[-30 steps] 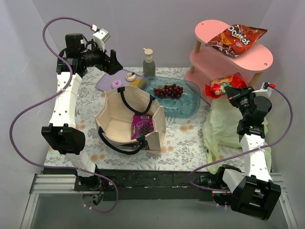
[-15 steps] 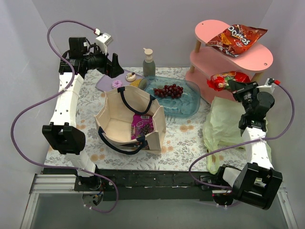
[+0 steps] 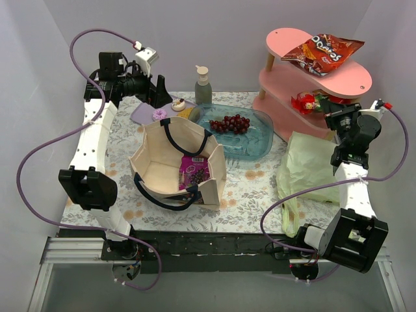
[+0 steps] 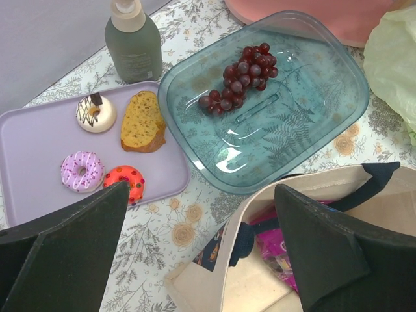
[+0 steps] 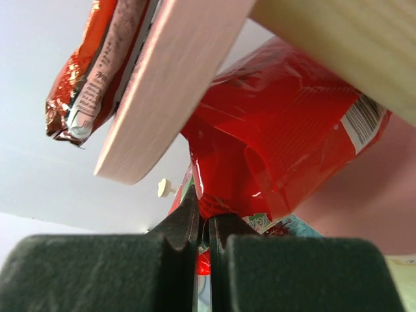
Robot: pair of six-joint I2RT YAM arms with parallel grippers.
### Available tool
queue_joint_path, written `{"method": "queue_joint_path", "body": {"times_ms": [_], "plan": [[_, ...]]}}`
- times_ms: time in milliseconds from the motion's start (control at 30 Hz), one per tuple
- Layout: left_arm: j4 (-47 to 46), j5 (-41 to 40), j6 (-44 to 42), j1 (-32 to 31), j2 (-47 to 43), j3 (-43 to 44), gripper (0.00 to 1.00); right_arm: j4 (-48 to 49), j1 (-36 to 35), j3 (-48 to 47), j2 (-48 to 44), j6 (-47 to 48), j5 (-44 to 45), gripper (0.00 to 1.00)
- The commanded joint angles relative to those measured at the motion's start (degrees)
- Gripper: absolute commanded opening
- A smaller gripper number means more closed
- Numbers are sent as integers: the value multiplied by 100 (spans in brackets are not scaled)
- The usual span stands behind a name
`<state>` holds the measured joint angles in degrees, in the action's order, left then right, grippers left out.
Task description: Untie the knot of the grocery bags and take out the mixed food
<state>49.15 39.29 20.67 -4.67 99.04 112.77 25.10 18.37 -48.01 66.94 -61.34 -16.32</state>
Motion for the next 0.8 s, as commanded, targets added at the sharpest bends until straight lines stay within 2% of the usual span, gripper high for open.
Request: {"method": "queue_joint_path", "body": {"times_ms": [0, 467, 633, 767], "plan": [[60, -123, -115, -61, -192, 201, 95, 812, 26, -255, -32, -168, 146, 1], [130, -123, -291, -175, -694, -484, 96, -392, 35, 828, -656, -18, 269, 1], [201, -123, -326, -236, -632, -414, 96, -252, 35, 934, -419, -106, 410, 6], [218, -150, -326, -263, -676, -458, 97, -260, 52, 820, -103, -168, 480, 4]]}}
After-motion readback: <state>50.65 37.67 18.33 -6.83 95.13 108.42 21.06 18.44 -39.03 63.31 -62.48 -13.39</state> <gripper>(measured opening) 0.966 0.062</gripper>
